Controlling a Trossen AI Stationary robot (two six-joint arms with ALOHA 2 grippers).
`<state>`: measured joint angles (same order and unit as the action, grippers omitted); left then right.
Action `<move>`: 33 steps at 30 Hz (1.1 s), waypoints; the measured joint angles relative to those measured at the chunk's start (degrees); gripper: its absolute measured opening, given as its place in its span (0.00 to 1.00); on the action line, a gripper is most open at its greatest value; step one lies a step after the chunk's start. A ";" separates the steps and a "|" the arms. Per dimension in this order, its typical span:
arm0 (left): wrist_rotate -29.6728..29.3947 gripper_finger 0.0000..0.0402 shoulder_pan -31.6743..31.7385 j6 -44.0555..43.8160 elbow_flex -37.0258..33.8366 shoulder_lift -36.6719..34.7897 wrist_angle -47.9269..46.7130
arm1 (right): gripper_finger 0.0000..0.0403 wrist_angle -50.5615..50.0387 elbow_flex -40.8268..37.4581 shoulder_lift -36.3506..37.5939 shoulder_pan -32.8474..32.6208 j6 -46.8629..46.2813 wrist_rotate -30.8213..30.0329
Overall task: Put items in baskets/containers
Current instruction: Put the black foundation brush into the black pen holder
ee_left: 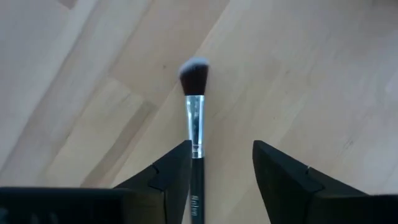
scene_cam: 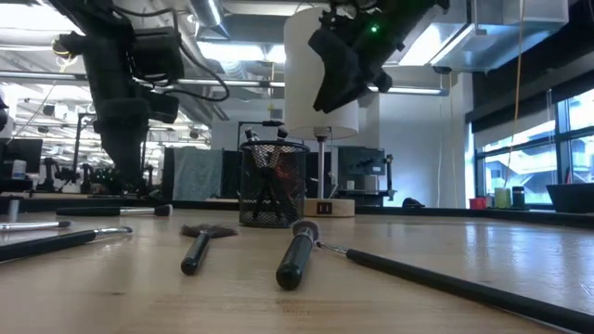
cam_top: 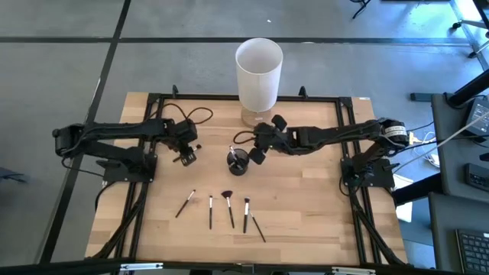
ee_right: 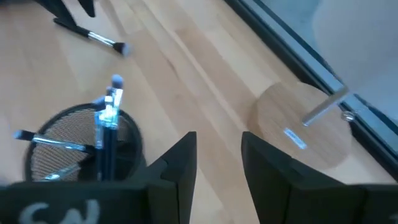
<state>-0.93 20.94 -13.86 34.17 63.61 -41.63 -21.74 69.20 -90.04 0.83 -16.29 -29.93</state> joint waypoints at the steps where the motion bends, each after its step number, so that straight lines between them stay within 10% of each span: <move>1: -1.03 0.42 0.09 0.13 0.00 0.00 -0.04 | 0.31 0.02 -0.35 0.55 0.14 -0.04 0.02; 24: 0.69 0.42 4.52 2.36 0.18 16.28 3.19 | 0.31 13.21 -20.08 26.58 2.80 0.60 0.10; 33: 0.55 0.23 5.38 -1.36 0.41 18.73 3.34 | 0.31 18.41 -20.84 27.98 3.77 4.19 3.07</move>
<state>-0.37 26.32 -15.22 34.59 82.35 -38.29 -3.32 48.36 -62.06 4.60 -12.11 -26.86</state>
